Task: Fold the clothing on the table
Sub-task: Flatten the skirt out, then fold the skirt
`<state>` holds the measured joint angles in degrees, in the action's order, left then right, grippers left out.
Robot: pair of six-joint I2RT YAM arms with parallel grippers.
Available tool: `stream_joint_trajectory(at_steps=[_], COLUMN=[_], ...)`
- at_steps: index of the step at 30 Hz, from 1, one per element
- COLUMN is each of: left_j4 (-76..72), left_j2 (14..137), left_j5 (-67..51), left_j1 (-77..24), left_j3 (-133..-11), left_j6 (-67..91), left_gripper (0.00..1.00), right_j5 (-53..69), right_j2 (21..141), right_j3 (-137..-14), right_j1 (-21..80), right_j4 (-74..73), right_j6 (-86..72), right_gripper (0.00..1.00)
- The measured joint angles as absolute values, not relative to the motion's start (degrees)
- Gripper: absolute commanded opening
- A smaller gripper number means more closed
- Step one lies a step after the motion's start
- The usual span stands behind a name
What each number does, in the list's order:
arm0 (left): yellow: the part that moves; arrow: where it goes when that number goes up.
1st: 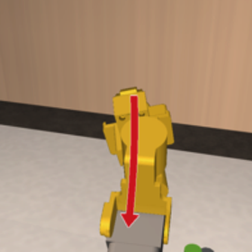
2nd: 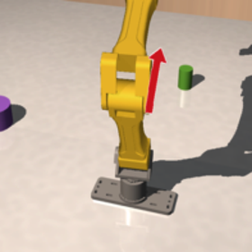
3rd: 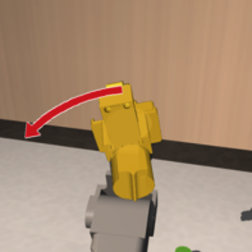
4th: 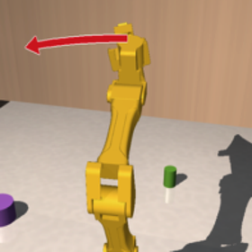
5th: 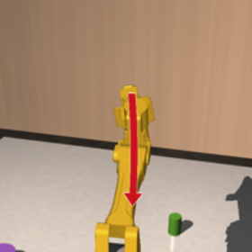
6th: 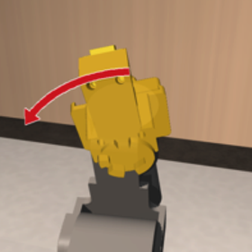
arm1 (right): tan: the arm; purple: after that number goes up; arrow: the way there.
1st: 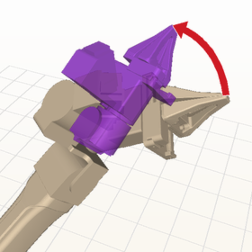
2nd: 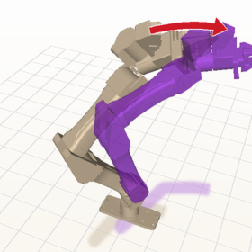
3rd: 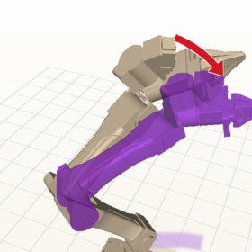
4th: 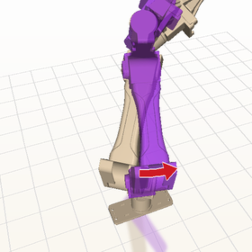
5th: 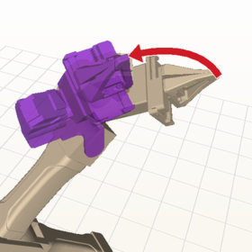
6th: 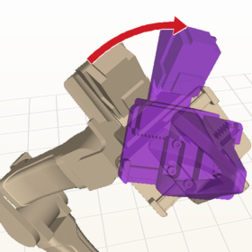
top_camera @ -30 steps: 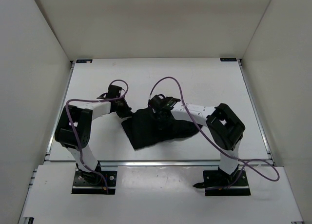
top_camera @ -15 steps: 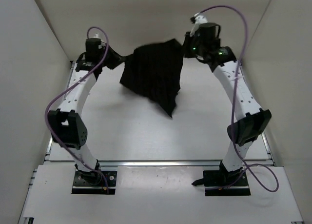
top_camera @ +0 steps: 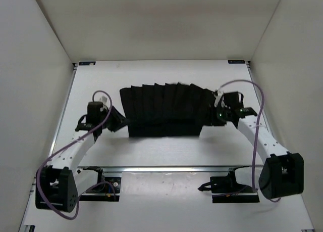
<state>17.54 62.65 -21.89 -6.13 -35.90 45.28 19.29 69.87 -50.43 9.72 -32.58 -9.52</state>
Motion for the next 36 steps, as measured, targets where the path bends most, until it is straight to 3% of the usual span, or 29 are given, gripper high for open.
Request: stream_joint_trajectory(at_steps=[2, 7, 21, 25, 26, 27, 28, 29, 30, 31, 36], left_j4=[19.09, 19.4, 21.87, 22.13, 22.33, 22.15, 21.43, 20.8, 20.4, 20.03, 19.88], left_j2=[58.26, 48.88, 55.99, 56.4, 57.04, 57.78, 58.22, 58.65, 59.46, 60.38, 63.16], left_j5=[-21.93, -21.47, -12.45, -11.7, -11.53, -11.38, -11.33, -11.33, -11.38, -11.42, -13.82], left_j1=[-7.53, -8.86, -15.49, -16.71, -17.02, -17.39, -17.76, -18.2, -18.52, -18.72, -18.39], left_j3=[-29.78, -22.04, -22.0, -20.95, -20.91, -20.91, -20.99, -20.99, -21.02, -20.99, -22.65], left_j6=[45.3, 45.82, 43.53, 43.48, 43.48, 43.7, 43.83, 43.9, 44.14, 44.34, 44.4], left_gripper=[0.42, 0.49, 0.52, 0.6, 0.6, 0.59, 0.52, 0.37, 0.25, 0.0, 0.0], right_j5=[19.42, 19.73, 19.18, 20.08, 20.16, 20.25, 20.23, 19.99, 19.99, 20.05, 20.45], right_j2=[65.43, 56.53, 64.42, 65.49, 65.89, 66.3, 66.92, 67.64, 68.55, 69.28, 70.54], right_j3=[-42.78, -35.81, -28.91, -26.59, -26.7, -26.81, -26.98, -27.05, -27.05, -27.07, -31.62], right_j1=[8.32, 7.51, 17.04, 20.56, 21.47, 22.33, 23.2, 23.9, 24.45, 24.77, 23.42], right_j4=[-34.39, -33.76, -25.82, -24.51, -24.05, -23.64, -23.29, -23.16, -23.27, -23.53, -28.53], right_j6=[-10.79, -16.91, -35.79, -39.16, -39.79, -40.36, -40.4, -40.8, -41.04, -41.3, -39.16], right_gripper=[0.53, 0.54, 0.5, 0.49, 0.48, 0.29, 0.2, 0.03, 0.0, 0.0, 0.0])
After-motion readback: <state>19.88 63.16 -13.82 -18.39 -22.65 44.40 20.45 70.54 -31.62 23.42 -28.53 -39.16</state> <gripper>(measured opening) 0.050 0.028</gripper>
